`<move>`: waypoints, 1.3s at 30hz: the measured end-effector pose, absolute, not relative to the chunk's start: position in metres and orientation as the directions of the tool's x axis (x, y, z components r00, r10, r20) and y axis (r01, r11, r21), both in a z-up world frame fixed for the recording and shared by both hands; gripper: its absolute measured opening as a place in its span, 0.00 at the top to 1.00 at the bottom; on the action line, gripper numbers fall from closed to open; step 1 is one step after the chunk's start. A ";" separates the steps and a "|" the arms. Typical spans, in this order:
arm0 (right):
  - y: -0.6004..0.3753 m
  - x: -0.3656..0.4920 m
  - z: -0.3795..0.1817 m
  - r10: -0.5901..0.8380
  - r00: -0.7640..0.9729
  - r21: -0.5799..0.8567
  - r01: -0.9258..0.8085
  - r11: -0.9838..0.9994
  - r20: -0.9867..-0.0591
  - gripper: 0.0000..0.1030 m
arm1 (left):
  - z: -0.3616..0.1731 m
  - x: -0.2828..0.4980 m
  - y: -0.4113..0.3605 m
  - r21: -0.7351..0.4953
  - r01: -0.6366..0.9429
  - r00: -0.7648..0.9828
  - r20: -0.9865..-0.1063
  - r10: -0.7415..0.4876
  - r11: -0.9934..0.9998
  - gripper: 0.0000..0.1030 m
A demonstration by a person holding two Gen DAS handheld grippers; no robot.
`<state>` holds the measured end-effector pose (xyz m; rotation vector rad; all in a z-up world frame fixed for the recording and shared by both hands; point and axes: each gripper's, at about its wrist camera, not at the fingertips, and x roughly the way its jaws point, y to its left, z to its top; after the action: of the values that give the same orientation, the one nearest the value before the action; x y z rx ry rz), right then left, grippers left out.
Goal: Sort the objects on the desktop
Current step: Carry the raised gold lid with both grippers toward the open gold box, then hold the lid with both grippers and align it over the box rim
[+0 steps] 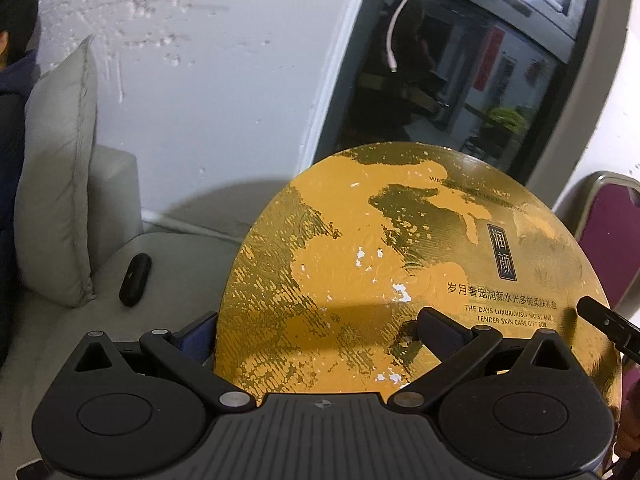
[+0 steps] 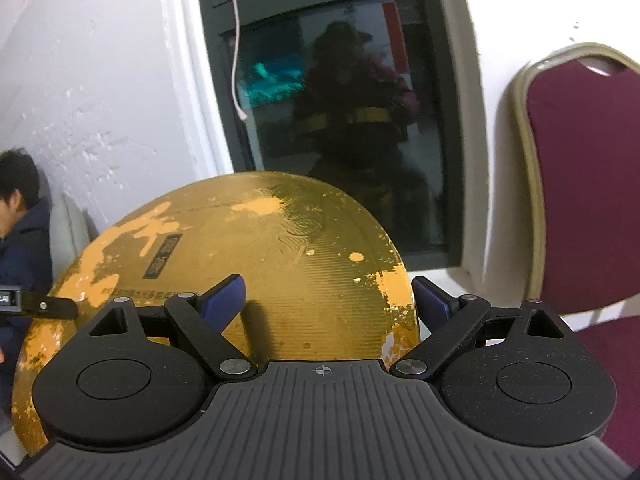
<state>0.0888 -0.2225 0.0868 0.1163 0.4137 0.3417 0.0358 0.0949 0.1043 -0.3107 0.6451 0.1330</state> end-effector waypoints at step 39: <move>-0.199 0.168 -0.027 0.331 0.772 0.253 -0.226 0.941 -0.543 0.09 | 0.007 0.103 0.111 -0.166 -0.258 0.686 -0.725 0.060 0.952 0.00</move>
<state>0.1679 -0.1989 -0.0275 0.1772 0.6199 0.3036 0.1033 0.1107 0.0067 -0.2652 0.7972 0.1805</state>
